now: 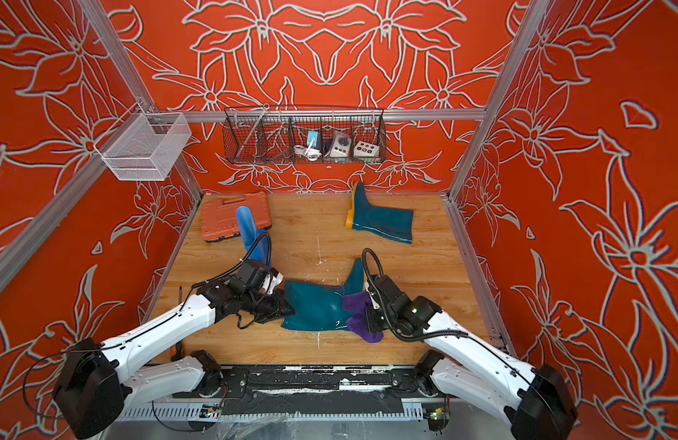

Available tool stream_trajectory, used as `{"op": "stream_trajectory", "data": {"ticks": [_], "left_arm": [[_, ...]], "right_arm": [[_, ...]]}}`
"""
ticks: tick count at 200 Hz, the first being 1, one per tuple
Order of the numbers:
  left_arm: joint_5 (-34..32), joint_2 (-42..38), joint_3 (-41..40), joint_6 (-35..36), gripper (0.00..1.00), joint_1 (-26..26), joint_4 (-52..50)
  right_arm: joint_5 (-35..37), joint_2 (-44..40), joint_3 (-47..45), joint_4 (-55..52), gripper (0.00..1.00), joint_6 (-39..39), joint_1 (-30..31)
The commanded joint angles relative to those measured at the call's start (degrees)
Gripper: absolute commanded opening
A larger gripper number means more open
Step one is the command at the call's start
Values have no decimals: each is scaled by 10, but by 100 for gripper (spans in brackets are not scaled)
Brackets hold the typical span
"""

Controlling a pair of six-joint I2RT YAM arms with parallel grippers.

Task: Wipe the rubber boots with a cloth
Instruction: Wipe the dirt off the rubber boot, then adjust the rubber boot at the center of the board.

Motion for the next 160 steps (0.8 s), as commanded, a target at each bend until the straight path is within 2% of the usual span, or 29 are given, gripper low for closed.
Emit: {"op": "stream_trajectory", "data": {"ticks": [1,25,41,54,89,120,142,160], "left_arm": [[12,-11,7,-2,0,2,20],[12,-25,-4,-12,0,2,23],[11,-35,-7,-15,0,2,18],[4,-45,-9,-13,0,2,10],[-8,-53,2,-1,0,3,-8],[-23,-62,28,17,0,7,-35],[-38,-70,52,34,0,15,-70],[-53,-103,79,57,0,25,-116]], "right_arm": [[29,84,92,12,0,-72,-44],[33,175,133,59,0,-96,-89],[6,213,148,64,0,-89,-91],[-15,211,131,77,0,-69,-79],[39,90,38,58,0,9,17],[43,-4,-37,41,0,97,96],[60,-38,-29,11,0,96,110],[107,-63,17,-21,0,64,109]]}}
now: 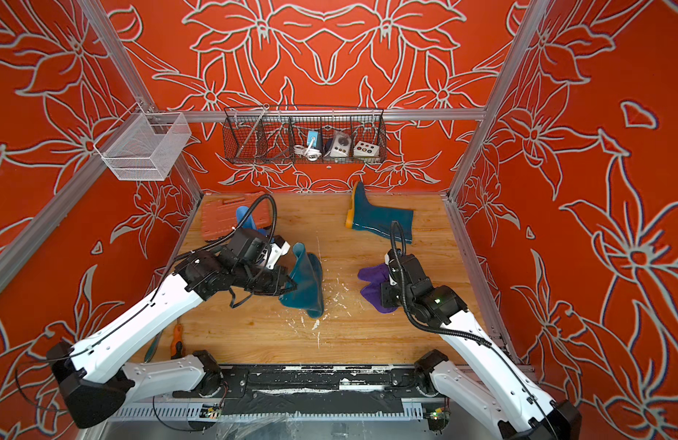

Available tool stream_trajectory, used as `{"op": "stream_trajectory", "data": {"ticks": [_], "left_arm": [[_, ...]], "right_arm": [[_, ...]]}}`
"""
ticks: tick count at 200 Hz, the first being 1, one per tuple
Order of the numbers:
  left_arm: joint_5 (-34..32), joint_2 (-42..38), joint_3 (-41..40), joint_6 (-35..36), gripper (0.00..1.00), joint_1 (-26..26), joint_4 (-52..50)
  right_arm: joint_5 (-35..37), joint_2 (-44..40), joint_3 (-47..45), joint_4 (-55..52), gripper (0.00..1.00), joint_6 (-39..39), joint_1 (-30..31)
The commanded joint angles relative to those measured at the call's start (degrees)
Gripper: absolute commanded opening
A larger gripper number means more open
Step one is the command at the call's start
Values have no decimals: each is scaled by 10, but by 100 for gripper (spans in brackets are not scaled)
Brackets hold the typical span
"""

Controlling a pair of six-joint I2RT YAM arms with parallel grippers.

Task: Wipe the rubber boots with a cloth
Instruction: Adjust the rubber boot at the center of the board.

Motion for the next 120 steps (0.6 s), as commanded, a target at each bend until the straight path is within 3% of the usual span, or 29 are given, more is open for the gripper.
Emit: {"op": "stream_trajectory", "data": {"ticks": [1,31,66,120], "left_arm": [[-28,-42,44,38,0,14,-62],[-48,-63,121,99,0,23,-164],[-80,-61,211,162,0,23,-272],[-42,-17,229,171,0,23,-259]], "right_arm": [[70,-32,51,-44,0,1,3],[122,-27,135,-78,0,-67,-24],[29,-7,148,-47,0,-93,-123],[-3,-19,109,-40,0,-102,-168]]}}
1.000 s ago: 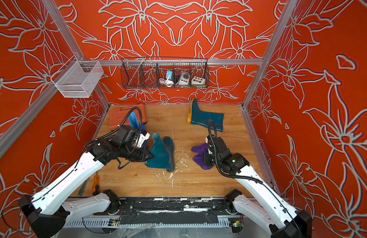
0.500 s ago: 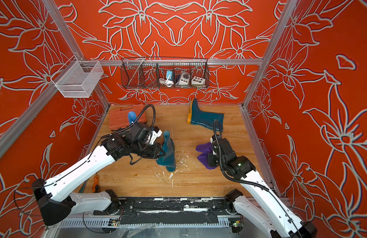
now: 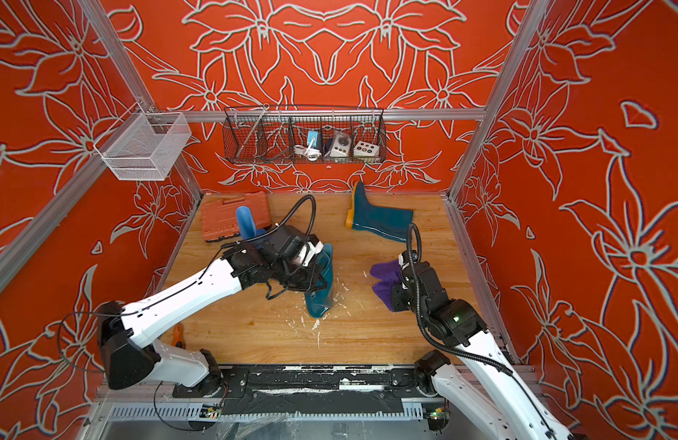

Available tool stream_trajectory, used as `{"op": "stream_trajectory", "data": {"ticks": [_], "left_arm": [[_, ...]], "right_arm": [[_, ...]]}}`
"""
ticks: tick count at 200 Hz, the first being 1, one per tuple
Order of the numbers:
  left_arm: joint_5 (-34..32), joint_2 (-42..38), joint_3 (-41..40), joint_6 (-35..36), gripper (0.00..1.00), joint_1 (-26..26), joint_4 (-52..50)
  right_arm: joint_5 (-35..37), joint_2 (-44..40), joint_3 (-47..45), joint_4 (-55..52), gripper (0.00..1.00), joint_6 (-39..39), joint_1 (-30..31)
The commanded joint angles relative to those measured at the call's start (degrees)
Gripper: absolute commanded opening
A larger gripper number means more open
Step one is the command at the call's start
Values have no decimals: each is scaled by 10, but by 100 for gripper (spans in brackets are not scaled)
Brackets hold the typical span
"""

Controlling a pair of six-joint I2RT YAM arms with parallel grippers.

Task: Wipe the rubber boots with a cloth
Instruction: Adjust the rubber boot at the center of the board.

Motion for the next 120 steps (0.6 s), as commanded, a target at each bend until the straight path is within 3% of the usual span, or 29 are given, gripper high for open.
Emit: {"op": "stream_trajectory", "data": {"ticks": [1,27,67,120], "left_arm": [[24,25,10,19,0,4,4],[57,73,10,-11,0,-14,64],[14,147,50,-37,0,-92,118],[-14,260,89,-65,0,-155,190]], "right_arm": [[-22,-11,-19,-1,0,-12,-14],[-27,-24,-36,-7,0,-23,-40],[12,-56,-17,-53,0,-51,-72],[86,-127,-21,-79,0,-48,-77]]}}
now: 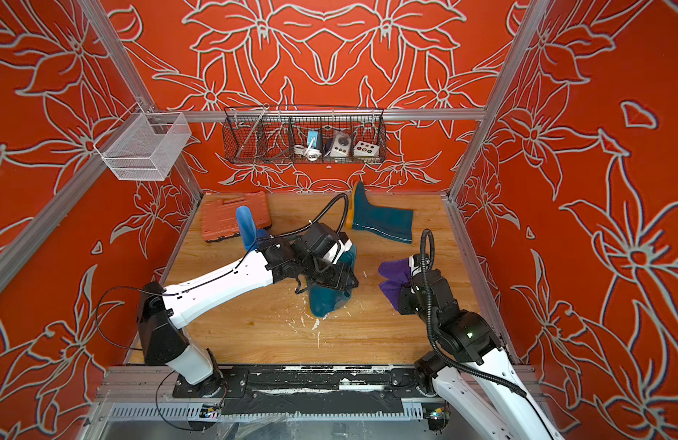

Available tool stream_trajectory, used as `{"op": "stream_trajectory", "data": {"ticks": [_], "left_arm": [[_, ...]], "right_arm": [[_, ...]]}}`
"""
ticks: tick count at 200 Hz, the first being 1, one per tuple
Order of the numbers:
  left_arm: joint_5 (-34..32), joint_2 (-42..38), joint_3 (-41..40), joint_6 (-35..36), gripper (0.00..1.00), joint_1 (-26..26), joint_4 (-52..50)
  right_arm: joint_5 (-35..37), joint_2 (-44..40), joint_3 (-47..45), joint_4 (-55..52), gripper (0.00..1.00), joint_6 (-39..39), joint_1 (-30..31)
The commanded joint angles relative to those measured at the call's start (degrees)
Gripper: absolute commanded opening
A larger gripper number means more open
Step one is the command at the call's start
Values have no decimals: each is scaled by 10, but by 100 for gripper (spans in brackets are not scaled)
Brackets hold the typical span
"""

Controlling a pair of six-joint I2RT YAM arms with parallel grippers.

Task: Wipe the rubber boots with a cloth
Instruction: Adjust the rubber boot at the center of the board.

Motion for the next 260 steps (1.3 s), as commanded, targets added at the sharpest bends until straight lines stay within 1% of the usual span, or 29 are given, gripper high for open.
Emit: {"op": "stream_trajectory", "data": {"ticks": [1,23,27,34,44,53,70,104,131,142,195,210,227,242,260], "left_arm": [[-24,52,13,-14,0,-25,33],[-31,112,60,-6,13,-54,36],[-32,122,68,-3,18,-58,36],[-33,138,85,2,30,-67,34],[-33,159,105,9,40,-78,34],[-34,172,121,17,45,-86,37],[-26,190,148,28,51,-95,47],[-8,222,201,39,54,-101,64],[6,259,247,50,55,-104,55],[12,275,261,52,55,-104,54],[57,330,289,38,54,-105,80],[64,345,299,40,53,-105,83],[75,365,307,36,53,-105,102],[89,390,335,35,52,-108,102],[88,404,353,35,52,-110,105]], "right_arm": [[53,-34,5,-24,0,-4,-5],[78,-64,-2,-34,0,1,-5],[82,-68,-3,-37,0,2,-5],[91,-75,-1,-40,0,4,-5],[98,-83,0,-41,0,6,-5],[96,-91,0,-40,0,10,-5],[83,-102,-3,-44,0,21,-5],[100,-127,10,-75,0,29,-5],[133,-142,51,-116,0,10,-5],[146,-148,64,-125,0,16,-5],[159,-151,118,-151,0,20,-5],[166,-148,140,-178,0,18,-5],[183,-144,172,-196,0,5,-4],[207,-139,197,-215,0,-13,-5],[224,-142,203,-219,0,-18,-5]]}}
